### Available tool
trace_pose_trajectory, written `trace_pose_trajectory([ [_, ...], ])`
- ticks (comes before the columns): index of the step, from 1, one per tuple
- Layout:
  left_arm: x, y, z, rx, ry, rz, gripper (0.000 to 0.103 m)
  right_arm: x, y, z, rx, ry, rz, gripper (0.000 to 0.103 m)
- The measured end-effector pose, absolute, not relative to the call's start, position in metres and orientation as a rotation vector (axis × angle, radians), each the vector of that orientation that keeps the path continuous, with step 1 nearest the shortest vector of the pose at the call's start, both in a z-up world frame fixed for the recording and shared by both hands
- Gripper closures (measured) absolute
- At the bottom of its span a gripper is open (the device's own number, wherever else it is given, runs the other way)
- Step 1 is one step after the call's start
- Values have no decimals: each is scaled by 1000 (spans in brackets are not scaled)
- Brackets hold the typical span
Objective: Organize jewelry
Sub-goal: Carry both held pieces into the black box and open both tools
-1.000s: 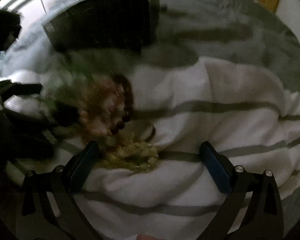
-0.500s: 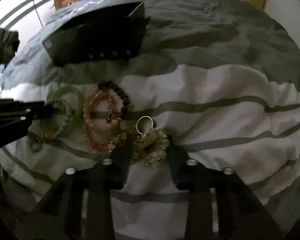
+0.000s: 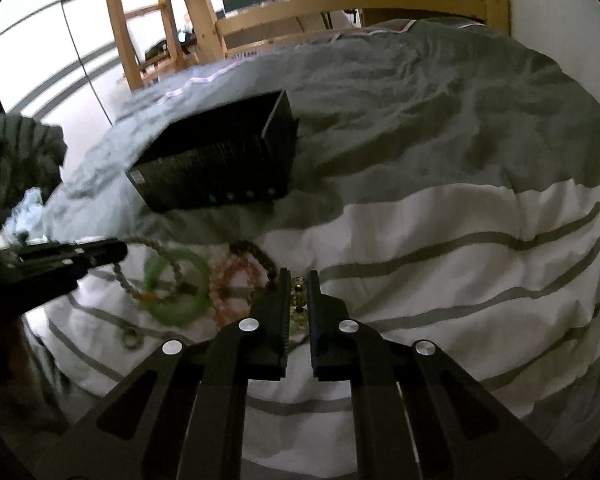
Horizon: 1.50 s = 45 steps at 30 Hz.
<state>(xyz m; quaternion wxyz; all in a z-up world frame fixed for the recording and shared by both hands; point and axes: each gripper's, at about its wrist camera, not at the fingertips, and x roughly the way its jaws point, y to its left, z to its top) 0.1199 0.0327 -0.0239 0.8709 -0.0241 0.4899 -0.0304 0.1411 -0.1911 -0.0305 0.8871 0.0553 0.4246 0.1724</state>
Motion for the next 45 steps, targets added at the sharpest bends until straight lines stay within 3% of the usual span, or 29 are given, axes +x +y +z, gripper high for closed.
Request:
trace_pose_trajectory([
  [17,115,30,14,-65,912,-123,96,139,-220,5,477,828,601,94],
  [27,128,32,48,-46,845,-135,96,150,-214,31,489,810,656,94],
  [45,192,52,59,-13,802,-76,96,221,-160,60,423,742,723,94],
])
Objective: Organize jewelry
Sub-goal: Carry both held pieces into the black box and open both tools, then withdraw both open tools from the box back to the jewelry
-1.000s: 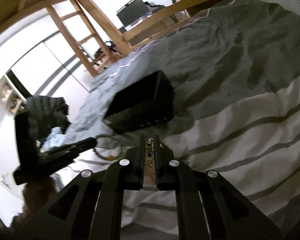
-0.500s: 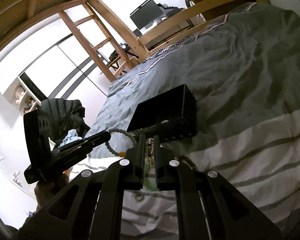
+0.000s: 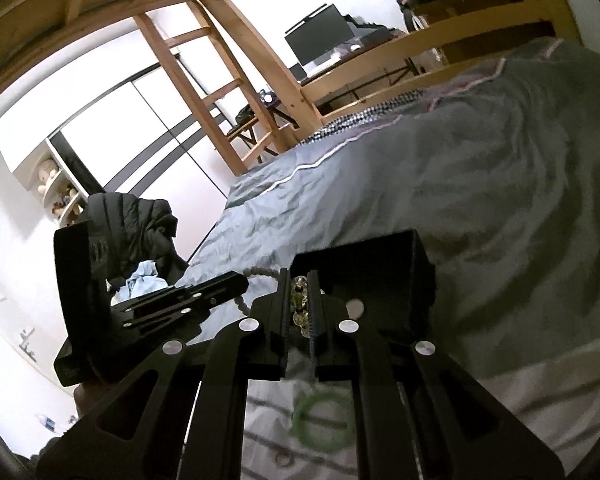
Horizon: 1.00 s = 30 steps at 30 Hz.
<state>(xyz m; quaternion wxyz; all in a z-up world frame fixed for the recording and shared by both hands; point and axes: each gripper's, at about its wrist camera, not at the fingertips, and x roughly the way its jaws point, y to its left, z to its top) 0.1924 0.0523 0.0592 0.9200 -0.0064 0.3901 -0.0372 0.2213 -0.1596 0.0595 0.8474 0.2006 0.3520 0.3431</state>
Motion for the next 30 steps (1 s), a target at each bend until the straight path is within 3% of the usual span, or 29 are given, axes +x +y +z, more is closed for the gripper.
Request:
trace_pose_trajectory([
  [8,217,60,47,-11,812,-61,96,245,-151,51,447,731,736,94],
  [19,237,70,-2,-62,925,-59,95,275,-135,-14,475,853,742,93],
  [21,238,71,-5,-62,932,-52,88,277,-135,-20,495,869,739,92],
  [23,236,70,-4,-52,923,-39,57,276,-135,-21,490,877,726,90],
  [25,231,66,2,-30,888,-35,48,275,-133,-19,489,877,721,60],
  [26,228,64,4,-16,873,-33,44,273,-134,-17,498,868,714,22],
  [27,227,63,7,-5,861,-31,40,272,-137,-16,522,850,714,9],
  [28,224,61,10,6,843,-31,30,268,-141,-13,565,817,727,9],
  [30,220,59,14,12,822,-30,27,265,-142,-10,572,819,718,9],
])
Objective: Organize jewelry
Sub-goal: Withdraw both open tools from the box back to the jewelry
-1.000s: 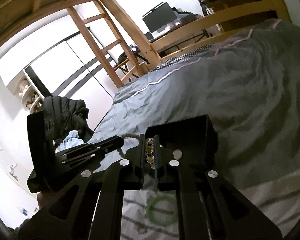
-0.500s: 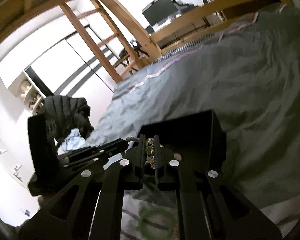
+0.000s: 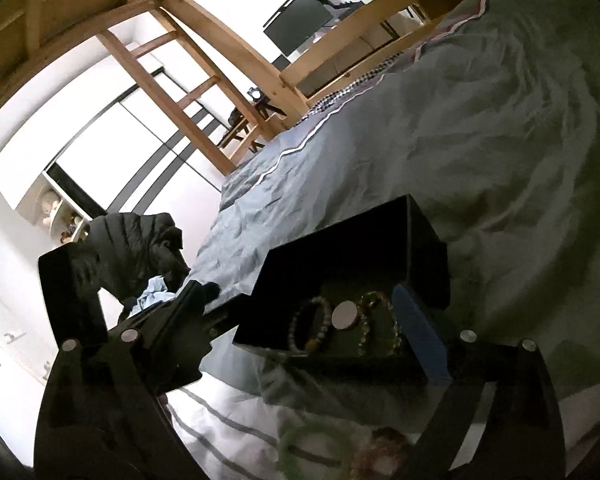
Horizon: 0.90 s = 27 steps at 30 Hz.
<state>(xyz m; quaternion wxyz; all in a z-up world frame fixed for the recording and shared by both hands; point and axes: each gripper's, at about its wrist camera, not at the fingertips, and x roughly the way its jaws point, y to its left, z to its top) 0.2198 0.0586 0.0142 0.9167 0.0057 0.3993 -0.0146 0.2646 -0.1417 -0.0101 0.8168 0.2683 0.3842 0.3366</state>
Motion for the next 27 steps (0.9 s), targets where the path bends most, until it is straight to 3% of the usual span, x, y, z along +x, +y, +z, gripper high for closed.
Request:
trace_pose_trajectory([
  [3,211,54,20,14,804,-50,25,256,-144,-6,559,818,688,9],
  [6,196,52,22,14,790,-51,16,242,-151,-1,547,817,664,8],
  [27,128,48,7,-46,891,-66,16,137,-187,14,157,857,468,6],
])
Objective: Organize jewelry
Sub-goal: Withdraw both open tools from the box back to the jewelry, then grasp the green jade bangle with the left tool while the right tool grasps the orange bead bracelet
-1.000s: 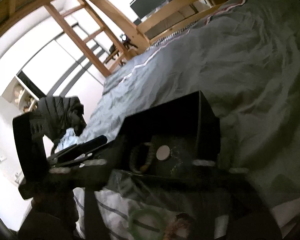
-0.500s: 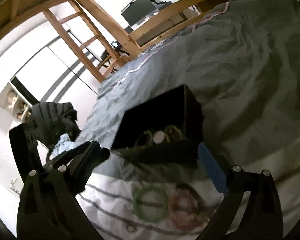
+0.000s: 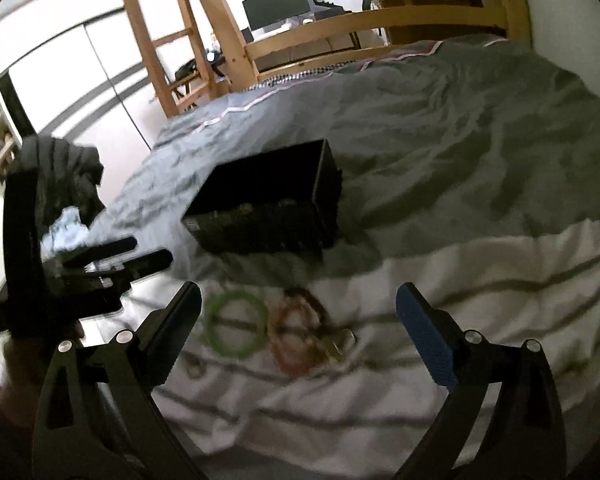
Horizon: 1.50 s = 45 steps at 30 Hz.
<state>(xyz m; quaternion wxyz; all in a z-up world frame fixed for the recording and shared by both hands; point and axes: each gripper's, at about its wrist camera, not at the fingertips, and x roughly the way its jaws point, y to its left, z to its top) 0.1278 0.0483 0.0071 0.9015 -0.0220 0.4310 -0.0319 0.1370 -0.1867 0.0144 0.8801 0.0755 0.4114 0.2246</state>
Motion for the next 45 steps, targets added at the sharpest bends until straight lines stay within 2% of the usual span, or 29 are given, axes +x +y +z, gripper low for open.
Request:
trace_pose_trajectory([
  [12,109,36,-15,33,990,-72,16,105,-180,6,-3,847,435,6],
  [25,131,26,-47,114,1093,-36,16,124,-153,-25,-119,847,387,7],
  [28,140,25,-61,121,1140,-31,27,132,-146,-33,-142,846,374,7],
  [30,144,25,-70,127,1169,-29,39,137,-144,-38,-148,854,362,7],
  [31,147,24,-74,125,1184,-28,52,140,-143,-42,-151,860,357,7],
  [32,149,25,-77,118,1198,-32,67,144,-142,-46,-155,868,349,9],
  [33,151,26,-81,101,1212,-40,73,147,-141,-50,-160,883,345,21],
  [38,153,29,-81,74,1211,-35,83,166,-147,-77,-152,1006,299,63],
  [41,153,33,-76,53,1194,-26,94,170,-157,-75,-92,1016,284,76],
  [44,152,37,-70,24,1175,-25,94,172,-167,-70,-33,1002,278,89],
  [45,153,37,-68,19,1167,-26,94,173,-169,-68,-24,994,276,89],
])
